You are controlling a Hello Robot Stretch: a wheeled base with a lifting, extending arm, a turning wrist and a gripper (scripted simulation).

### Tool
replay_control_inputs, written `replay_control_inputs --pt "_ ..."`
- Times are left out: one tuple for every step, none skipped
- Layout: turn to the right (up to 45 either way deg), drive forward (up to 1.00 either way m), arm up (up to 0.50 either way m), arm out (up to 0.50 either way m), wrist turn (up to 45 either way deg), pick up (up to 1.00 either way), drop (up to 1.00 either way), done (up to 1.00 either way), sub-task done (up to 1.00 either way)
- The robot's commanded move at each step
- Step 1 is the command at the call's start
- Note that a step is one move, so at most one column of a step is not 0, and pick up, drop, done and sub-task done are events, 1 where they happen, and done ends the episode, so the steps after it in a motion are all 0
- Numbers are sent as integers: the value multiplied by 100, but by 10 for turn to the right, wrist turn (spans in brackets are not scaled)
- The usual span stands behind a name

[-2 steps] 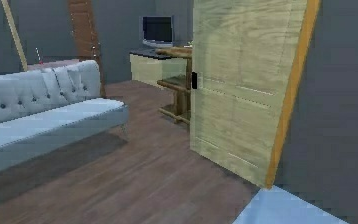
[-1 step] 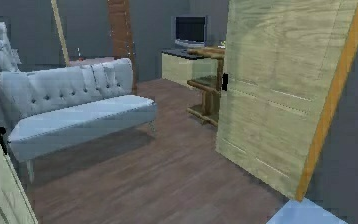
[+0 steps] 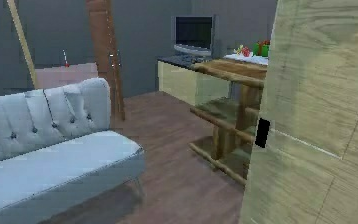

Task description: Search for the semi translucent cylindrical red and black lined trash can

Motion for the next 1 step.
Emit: replay_control_inputs --pt "0 100 0 0 0 0 0 0 0"
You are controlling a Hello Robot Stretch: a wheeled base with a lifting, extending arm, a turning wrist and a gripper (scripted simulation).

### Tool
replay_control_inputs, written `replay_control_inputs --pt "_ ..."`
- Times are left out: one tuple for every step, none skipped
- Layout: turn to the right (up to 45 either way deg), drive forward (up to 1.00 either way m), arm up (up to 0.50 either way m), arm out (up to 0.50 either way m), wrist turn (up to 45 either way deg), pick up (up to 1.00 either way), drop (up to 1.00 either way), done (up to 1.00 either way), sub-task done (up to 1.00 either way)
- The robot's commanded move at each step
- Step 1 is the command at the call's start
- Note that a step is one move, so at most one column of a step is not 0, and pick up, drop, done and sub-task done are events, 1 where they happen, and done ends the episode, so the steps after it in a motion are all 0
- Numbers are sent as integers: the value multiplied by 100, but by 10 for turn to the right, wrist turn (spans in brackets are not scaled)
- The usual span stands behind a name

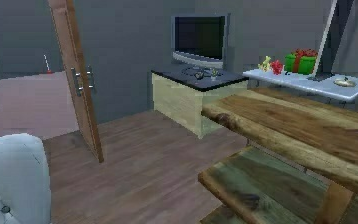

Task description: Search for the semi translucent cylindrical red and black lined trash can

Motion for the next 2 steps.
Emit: replay_control_inputs --pt "-60 0 0 0 0 0 0 0 0" --pt "0 55 0 0 0 0 0 0 0"
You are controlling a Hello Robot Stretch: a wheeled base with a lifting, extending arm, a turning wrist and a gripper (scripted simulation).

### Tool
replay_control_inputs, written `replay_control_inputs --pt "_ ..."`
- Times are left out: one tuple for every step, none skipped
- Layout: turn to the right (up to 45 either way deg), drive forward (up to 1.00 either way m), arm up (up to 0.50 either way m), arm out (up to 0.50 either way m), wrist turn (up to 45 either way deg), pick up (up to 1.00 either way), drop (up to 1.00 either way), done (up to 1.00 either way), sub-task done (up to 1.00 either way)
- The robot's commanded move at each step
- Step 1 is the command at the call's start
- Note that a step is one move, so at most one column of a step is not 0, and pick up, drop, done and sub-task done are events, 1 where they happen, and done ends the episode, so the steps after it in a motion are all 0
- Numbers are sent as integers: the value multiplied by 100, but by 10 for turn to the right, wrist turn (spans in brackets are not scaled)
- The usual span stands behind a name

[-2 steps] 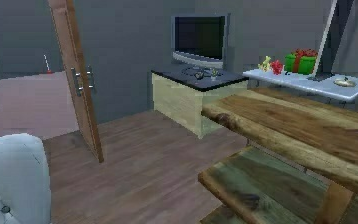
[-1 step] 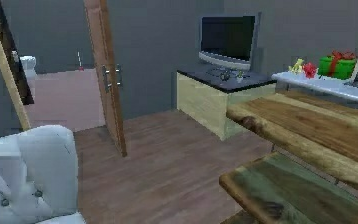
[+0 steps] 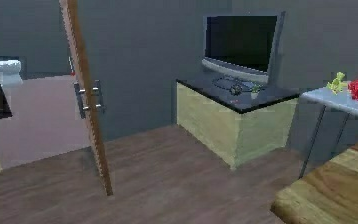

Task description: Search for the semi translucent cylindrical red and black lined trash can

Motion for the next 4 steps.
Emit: replay_control_inputs --pt "-150 0 0 0 0 0 0 0 0" --pt "0 75 0 0 0 0 0 0 0" --pt "-360 0 0 0 0 0 0 0 0" --pt "-30 0 0 0 0 0 0 0 0"
